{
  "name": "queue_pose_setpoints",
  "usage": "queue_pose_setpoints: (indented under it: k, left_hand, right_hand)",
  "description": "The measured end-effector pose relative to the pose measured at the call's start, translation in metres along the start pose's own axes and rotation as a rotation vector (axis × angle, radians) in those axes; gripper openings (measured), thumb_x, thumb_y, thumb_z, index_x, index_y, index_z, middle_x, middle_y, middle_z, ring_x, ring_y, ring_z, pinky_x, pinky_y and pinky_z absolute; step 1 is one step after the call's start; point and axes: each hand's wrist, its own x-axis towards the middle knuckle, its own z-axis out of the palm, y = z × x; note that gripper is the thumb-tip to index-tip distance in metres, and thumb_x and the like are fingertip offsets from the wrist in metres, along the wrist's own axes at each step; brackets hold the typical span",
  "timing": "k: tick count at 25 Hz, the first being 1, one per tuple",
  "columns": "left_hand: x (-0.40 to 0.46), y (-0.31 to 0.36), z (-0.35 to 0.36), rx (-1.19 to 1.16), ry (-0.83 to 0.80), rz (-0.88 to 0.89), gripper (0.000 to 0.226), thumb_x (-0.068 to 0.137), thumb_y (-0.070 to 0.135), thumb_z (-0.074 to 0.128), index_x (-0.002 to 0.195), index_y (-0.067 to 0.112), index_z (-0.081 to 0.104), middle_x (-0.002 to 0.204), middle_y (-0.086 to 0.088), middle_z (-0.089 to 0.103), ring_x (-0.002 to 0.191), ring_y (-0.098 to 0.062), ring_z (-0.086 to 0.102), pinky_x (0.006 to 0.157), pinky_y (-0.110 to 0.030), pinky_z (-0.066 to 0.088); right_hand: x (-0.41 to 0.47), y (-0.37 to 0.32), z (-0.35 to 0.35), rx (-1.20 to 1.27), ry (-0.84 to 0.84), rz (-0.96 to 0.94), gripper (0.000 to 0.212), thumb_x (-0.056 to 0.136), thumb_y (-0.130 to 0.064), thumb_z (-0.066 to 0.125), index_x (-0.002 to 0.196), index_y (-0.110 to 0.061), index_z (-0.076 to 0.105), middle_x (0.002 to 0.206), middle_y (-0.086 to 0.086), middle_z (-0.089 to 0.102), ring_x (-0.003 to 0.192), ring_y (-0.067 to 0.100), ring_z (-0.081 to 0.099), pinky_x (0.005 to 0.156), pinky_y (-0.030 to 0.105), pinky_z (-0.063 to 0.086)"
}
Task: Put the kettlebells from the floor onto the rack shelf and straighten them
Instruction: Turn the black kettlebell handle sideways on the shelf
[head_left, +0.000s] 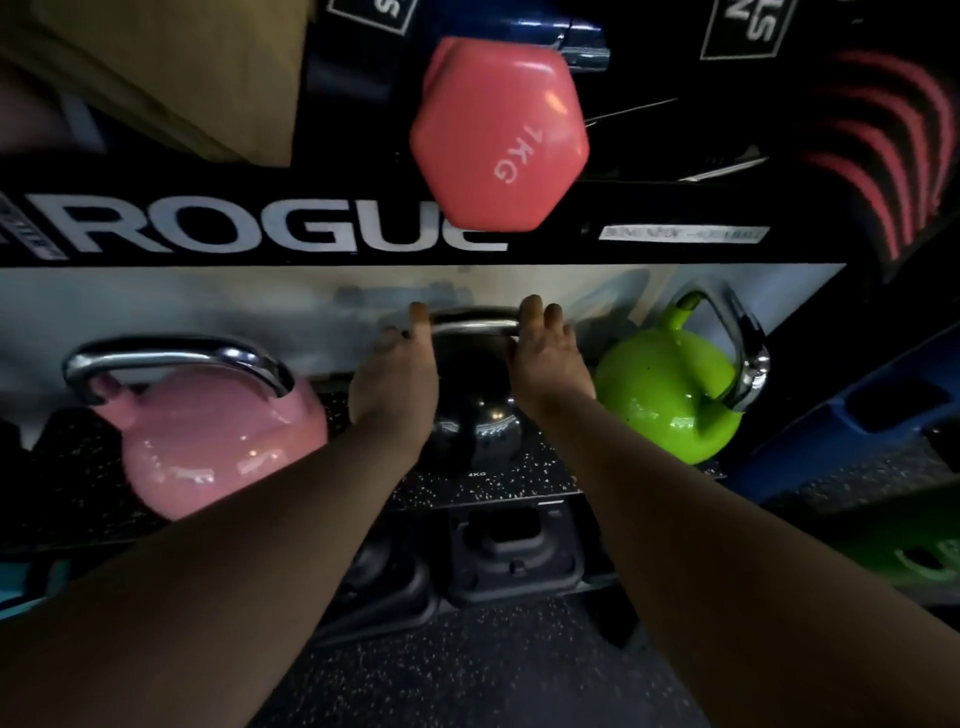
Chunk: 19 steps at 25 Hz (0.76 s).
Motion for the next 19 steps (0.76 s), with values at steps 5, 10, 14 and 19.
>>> queue_pose_setpoints:
  k: [5, 10, 14, 19]
  left_hand:
    - [0.022, 0.004, -0.001, -0.132, -0.039, -0.06, 0.047, 0.099, 0.008, 0.043, 0.143, 0.013, 0.026, 0.117, -0.024, 0.053, 0.094, -0.038, 0.063, 0.072, -0.047, 0.057]
    - [0.018, 0.02, 0.012, -1.072, -0.059, -0.535, 0.038, 0.101, 0.039, 0.044, 0.128, 0.011, 0.044, 0.134, -0.013, 0.046, 0.113, -0.025, 0.053, 0.094, -0.033, 0.042]
    - [0.027, 0.035, 0.005, -1.139, -0.124, -0.518, 0.058, 0.101, 0.05, 0.038, 0.141, 0.008, 0.037, 0.143, -0.015, 0.046, 0.126, -0.03, 0.05, 0.104, -0.041, 0.041]
    - [0.028, 0.027, 0.014, -1.046, -0.319, -0.4, 0.072, 0.097, 0.063, 0.026, 0.156, 0.027, 0.008, 0.163, -0.008, 0.02, 0.147, -0.027, 0.025, 0.119, -0.049, 0.023]
  right_hand:
    - [-0.021, 0.005, 0.007, 0.078, 0.119, -0.068, 0.042, 0.097, -0.039, 0.05, 0.122, -0.007, 0.042, 0.121, 0.018, 0.051, 0.105, 0.04, 0.049, 0.081, 0.046, 0.044]
    - [-0.047, 0.009, 0.015, 0.935, -0.014, 0.251, 0.031, 0.088, -0.054, 0.059, 0.093, -0.024, 0.055, 0.088, -0.005, 0.066, 0.089, 0.017, 0.064, 0.077, 0.035, 0.049]
    - [-0.06, 0.001, 0.026, 0.986, 0.018, 0.231, 0.026, 0.097, -0.051, 0.043, 0.099, -0.026, 0.053, 0.098, -0.006, 0.064, 0.095, 0.011, 0.06, 0.077, 0.028, 0.042]
    - [-0.068, 0.002, 0.017, 1.089, -0.119, 0.229, 0.025, 0.1, -0.044, 0.038, 0.112, -0.03, 0.054, 0.091, 0.0, 0.062, 0.085, 0.015, 0.056, 0.071, 0.031, 0.039]
